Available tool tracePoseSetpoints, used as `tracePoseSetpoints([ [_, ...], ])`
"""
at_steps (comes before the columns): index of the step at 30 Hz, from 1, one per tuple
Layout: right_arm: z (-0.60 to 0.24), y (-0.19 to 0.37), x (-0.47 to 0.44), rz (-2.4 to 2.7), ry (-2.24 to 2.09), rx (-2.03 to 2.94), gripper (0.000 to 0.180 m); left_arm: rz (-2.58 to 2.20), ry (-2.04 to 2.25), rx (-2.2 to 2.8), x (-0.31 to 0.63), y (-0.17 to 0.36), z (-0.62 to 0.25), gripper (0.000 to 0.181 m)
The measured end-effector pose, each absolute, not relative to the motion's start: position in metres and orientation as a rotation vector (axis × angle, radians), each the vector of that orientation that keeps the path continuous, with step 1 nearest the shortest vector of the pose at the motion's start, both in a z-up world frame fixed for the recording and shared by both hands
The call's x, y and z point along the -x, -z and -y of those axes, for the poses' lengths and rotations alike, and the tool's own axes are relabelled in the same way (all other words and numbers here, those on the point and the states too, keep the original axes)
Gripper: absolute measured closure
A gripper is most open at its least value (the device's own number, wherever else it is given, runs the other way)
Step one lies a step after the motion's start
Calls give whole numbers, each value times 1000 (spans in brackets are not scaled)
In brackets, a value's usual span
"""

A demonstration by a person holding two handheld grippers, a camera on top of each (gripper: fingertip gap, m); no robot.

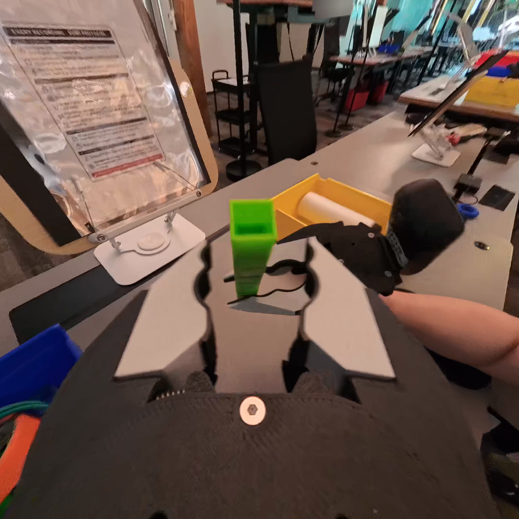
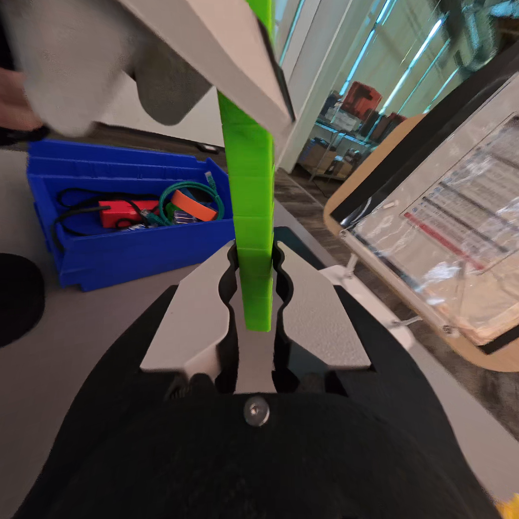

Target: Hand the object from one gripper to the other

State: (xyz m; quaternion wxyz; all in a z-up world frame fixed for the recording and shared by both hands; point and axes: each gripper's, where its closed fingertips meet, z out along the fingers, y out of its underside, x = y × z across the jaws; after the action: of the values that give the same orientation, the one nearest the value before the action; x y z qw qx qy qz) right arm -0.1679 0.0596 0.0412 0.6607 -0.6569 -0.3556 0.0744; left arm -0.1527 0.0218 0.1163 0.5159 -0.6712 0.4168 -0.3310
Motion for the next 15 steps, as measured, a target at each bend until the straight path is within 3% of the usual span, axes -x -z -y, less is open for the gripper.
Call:
tracePoseSetpoints([
  [1, -59, -42, 168, 779, -267, 1506, 158, -983, 798, 1608, 155, -119, -23, 101],
  [9, -60, -67, 131, 341, -1343, 1537, 160, -998, 1068, 1657, 160, -110, -25, 108],
  [15, -81, -57, 91, 68, -1706, 1414, 160, -916, 1298, 1774, 124, -68, -48, 122],
])
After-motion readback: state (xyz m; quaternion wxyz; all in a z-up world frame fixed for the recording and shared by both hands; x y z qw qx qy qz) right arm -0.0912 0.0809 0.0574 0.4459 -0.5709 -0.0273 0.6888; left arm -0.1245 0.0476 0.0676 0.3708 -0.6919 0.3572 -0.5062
